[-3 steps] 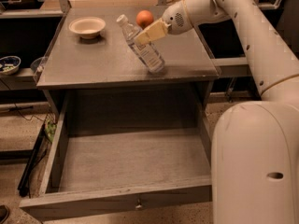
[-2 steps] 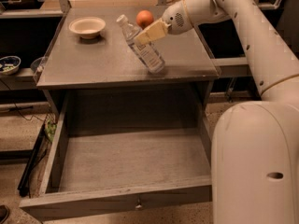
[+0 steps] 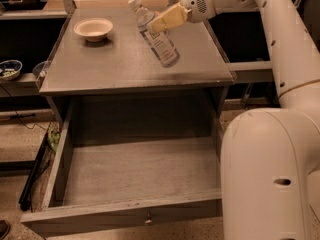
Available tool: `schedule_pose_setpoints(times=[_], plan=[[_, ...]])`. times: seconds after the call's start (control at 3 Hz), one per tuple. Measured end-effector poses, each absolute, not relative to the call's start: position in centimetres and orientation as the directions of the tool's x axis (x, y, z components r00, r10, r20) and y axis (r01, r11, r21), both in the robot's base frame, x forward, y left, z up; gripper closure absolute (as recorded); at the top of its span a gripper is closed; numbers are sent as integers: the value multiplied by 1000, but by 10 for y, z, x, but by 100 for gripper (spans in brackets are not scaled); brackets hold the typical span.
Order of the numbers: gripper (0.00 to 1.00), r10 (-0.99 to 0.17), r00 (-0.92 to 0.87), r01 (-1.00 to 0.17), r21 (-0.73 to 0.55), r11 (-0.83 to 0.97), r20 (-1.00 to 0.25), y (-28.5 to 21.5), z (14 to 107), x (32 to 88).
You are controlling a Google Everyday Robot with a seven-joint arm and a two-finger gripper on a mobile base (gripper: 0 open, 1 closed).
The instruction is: Place blue plastic bottle into top drawer
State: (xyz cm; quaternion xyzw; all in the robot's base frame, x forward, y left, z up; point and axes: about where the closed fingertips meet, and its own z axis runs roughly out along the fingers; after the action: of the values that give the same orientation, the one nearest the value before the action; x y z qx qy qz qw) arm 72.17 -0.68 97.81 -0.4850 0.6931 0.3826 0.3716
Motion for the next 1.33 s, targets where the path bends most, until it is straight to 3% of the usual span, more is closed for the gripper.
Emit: schedule_pose_setpoints(times=[1.0, 1.33], plan=[[100, -284, -256, -940, 169, 296, -924, -86, 1038, 688], [100, -279, -260, -940, 176, 292, -925, -83, 1037, 690]])
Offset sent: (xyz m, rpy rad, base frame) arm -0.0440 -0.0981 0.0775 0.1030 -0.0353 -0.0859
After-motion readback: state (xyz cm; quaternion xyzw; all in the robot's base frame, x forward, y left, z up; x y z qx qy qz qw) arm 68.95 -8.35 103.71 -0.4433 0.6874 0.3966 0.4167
